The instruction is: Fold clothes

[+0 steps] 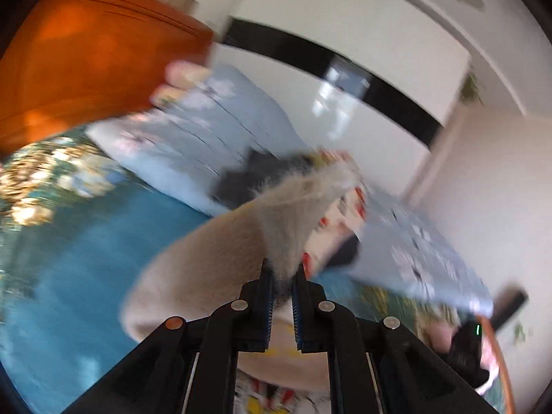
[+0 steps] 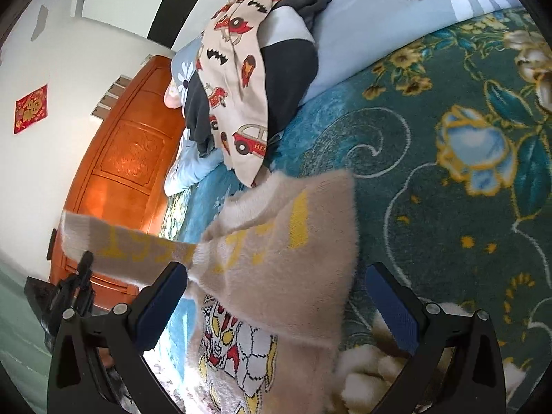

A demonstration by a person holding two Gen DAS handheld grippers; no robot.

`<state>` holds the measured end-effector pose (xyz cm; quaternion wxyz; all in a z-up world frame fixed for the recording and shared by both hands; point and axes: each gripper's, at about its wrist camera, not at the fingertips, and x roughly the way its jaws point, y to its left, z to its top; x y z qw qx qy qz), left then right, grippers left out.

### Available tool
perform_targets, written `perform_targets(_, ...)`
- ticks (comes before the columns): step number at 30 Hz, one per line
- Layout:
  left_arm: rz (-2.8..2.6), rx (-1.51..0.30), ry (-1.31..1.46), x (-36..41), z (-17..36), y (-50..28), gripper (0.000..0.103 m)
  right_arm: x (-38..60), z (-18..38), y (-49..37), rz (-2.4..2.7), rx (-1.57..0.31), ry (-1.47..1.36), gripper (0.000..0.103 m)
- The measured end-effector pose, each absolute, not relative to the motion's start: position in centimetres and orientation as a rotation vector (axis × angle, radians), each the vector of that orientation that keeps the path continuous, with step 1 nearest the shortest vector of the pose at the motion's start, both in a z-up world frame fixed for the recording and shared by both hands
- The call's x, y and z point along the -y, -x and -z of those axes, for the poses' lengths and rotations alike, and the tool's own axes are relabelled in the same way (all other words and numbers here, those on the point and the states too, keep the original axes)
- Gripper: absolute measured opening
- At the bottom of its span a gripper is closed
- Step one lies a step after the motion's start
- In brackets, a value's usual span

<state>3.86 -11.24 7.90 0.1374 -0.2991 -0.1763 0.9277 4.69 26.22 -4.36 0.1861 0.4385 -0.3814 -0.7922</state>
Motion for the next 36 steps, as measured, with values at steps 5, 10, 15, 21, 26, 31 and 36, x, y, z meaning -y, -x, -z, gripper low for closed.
perform_targets(5, -2.494, 0.442, 1.063, 3.9, -2.6, -3.4, 0.010, -28.1, 4.6, -5.1, 2.255, 1.108, -1.235, 0.103)
perform_targets(10, -2.397, 0.254, 1.275, -3.4, 2.4, -3.5, 0.010, -29.1, 5.0, -5.3, 2.252, 1.129, -1.235, 0.103)
perform_targets(15, -2.367, 0.260, 1.355, -4.2, 4.5, -4.2, 0.011, -30.0, 4.5, -5.5, 2.259, 1.149, -1.171, 0.103)
perform_targets(21, -2.331, 0.259, 1.359, -3.4, 4.0, -5.6, 0.042, -29.2, 5.7, -4.5, 1.964, 1.292, -1.107, 0.103)
perform_targets(26, -2.392, 0.324, 1.331, -0.4, 2.9, -8.8, 0.047, -27.3, 6.7, -3.9, 1.907, 1.252, -1.230, 0.103)
perform_targets(31, -2.517, 0.364, 1.336, 3.9, 2.1, -11.1, 0.048, -26.1, 7.4, -3.4, 1.879, 1.227, -1.281, 0.102)
perform_targets(36, -2.599, 0.474, 1.334, 7.7, 1.6, -12.5, 0.048, -24.9, 8.1, -2.9, 1.850, 1.201, -1.332, 0.074)
